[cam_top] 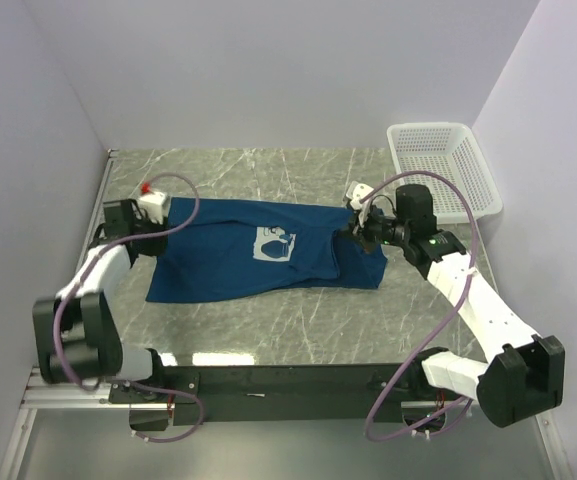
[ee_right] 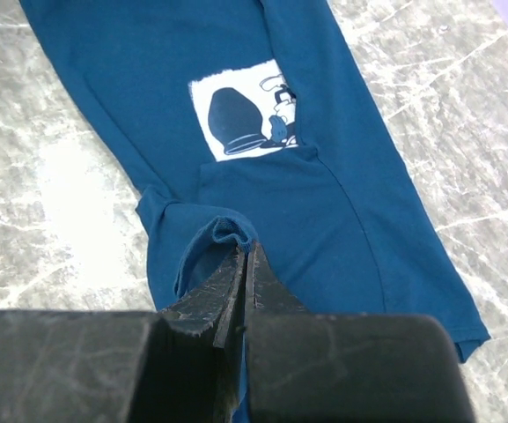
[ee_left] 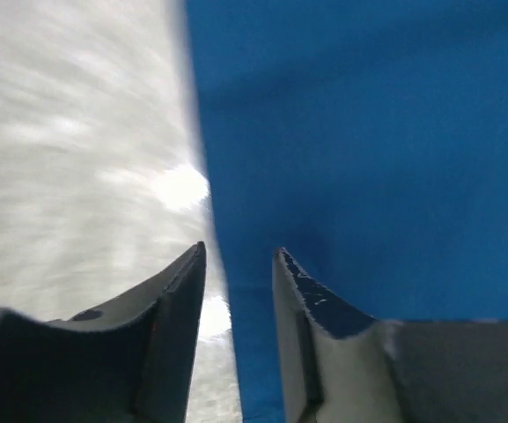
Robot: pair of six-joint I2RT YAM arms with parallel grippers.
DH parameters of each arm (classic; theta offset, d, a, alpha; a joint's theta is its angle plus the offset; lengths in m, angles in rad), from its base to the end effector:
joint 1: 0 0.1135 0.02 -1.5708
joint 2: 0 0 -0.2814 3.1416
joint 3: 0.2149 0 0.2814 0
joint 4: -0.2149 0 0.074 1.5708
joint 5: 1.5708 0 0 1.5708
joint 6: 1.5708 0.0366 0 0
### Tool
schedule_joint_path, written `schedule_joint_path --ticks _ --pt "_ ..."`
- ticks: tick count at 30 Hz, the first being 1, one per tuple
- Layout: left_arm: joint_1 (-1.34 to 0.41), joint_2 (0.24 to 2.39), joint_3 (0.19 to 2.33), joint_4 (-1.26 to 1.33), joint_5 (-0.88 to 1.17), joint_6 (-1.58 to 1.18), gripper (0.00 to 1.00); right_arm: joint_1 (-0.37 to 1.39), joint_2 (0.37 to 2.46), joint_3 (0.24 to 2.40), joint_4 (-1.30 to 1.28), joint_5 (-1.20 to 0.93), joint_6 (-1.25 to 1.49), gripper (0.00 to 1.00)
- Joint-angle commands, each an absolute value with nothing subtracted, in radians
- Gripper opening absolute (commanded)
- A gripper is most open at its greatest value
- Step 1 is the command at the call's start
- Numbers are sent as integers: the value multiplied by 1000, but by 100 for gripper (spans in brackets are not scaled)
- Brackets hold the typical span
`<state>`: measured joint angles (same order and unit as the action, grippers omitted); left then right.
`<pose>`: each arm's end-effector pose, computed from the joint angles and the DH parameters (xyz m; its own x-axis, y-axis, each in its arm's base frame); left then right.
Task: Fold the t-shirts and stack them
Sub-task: Fold the tshirt
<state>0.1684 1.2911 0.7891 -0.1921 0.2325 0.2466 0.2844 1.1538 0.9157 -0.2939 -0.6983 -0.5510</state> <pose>0.2937 0.0414 0.2342 -0.6088 0.1375 -0.7814 0.1651 0.9853 0.0447 0.2576 0.0998 0.3125 -0.0239 -0.4248 -0.9050 -0.8911 0.4194 -0.1733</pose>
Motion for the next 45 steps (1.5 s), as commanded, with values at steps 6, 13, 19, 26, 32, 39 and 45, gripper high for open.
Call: schedule_joint_path --ticks 6,13,19,26,32,39,45 --pt "156 1462 954 -457 572 669 82 278 1035 908 -259 -759 -545 0" --pt "153 1155 706 -292 352 583 87 278 1045 907 -253 -793 -532 0" --pt "155 915 594 -305 100 470 73 278 1061 922 -273 -804 -532 0" --pt "173 935 604 -446 -40 482 73 278 1060 923 -270 -816 -515 0" --pt "236 1176 724 -580 90 492 64 276 1040 913 -270 -813 -512 0" --pt "236 1290 799 -661 144 517 58 279 1045 914 -267 -819 -512 0" --pt "239 1315 804 -683 187 526 56 278 1046 911 -267 -818 -514 0"
